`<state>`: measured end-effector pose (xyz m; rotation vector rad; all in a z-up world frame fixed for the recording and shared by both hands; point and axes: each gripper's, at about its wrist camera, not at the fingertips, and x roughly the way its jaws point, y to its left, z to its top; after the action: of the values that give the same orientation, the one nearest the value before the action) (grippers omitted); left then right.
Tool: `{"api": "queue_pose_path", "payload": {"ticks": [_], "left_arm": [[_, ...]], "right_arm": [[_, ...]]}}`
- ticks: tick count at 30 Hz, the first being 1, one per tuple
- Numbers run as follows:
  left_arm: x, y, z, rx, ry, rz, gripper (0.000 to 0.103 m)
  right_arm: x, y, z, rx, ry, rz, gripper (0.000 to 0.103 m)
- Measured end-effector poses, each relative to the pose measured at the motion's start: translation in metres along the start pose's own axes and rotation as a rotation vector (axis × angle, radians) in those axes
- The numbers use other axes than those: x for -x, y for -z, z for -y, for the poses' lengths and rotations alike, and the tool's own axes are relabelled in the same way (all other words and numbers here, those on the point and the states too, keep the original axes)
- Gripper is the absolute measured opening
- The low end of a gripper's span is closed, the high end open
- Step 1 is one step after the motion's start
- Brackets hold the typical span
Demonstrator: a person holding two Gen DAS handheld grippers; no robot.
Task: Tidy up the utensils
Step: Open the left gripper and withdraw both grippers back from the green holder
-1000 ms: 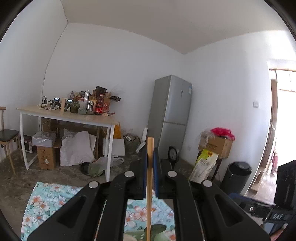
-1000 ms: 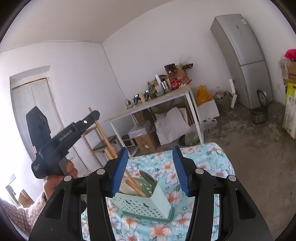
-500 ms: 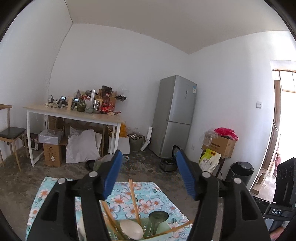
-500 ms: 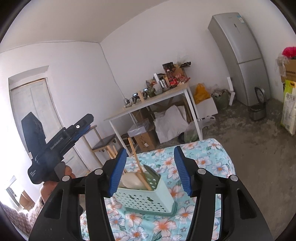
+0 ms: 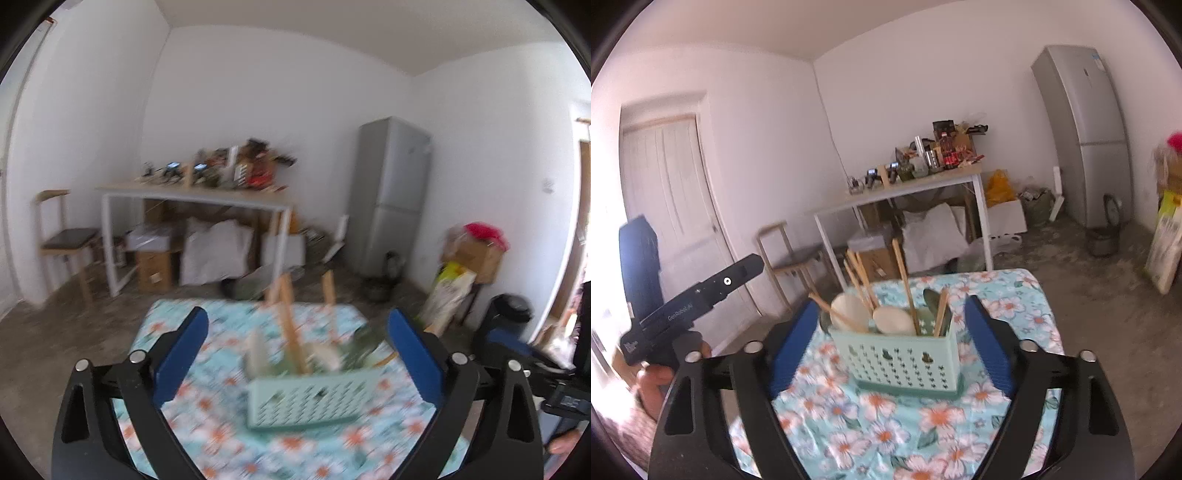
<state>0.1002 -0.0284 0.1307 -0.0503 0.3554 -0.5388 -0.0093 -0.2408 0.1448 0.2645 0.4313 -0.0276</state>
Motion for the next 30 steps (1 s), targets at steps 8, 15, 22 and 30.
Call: {"api": "queue_pose_path", "payload": {"ticks": [8, 15, 22, 30], "left_arm": [[0.005, 0.047, -0.011, -0.011, -0.177, -0.171, 0.097], [-0.002, 0.07, -0.015, -0.005, -0.311, -0.244, 0.097], [-0.005, 0.077, -0.017, 0.0, -0.363, -0.25, 0.097], [-0.013, 0.076, -0.024, 0.037, -0.413, -0.235, 0.097]], "right_arm": [[-0.008, 0.034, -0.022, 0.053, 0.143, -0.092, 0.095], [-0.011, 0.047, -0.026, 0.082, 0.314, -0.139, 0.095], [-0.02, 0.058, -0.023, 0.092, 0.442, -0.175, 0.095], [-0.031, 0.061, -0.019, 0.103, 0.47, -0.202, 0.095]]}}
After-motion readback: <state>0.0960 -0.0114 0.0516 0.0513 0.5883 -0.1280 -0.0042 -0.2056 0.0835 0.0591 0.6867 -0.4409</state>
